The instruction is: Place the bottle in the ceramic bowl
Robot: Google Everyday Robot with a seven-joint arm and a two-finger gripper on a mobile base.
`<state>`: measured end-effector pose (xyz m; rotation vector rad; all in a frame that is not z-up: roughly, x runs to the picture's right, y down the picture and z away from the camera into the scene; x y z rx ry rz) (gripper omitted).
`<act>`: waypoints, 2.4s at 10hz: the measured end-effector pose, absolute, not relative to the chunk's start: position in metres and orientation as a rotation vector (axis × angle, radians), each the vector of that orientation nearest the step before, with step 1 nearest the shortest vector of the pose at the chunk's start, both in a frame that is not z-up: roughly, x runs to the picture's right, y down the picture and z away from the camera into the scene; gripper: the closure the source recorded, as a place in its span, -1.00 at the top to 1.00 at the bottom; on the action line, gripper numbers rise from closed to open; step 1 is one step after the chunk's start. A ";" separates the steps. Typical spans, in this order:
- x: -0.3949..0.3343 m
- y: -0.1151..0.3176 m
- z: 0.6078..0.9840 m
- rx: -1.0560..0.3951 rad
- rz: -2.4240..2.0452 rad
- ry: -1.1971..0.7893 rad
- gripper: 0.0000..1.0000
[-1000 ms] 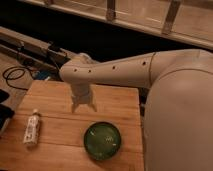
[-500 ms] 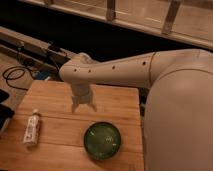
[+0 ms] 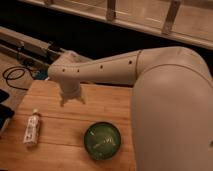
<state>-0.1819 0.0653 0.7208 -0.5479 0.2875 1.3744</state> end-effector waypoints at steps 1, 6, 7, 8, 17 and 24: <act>-0.196 0.061 0.721 -0.537 1.368 0.233 0.30; -0.231 0.056 0.721 -0.542 1.340 0.106 0.30; -0.232 0.056 0.721 -0.543 1.338 0.105 0.30; -0.232 0.056 0.721 -0.546 1.338 0.106 0.30; -0.351 0.062 0.731 -0.633 1.036 0.062 0.30; -0.378 0.120 0.715 -0.752 0.967 0.035 0.30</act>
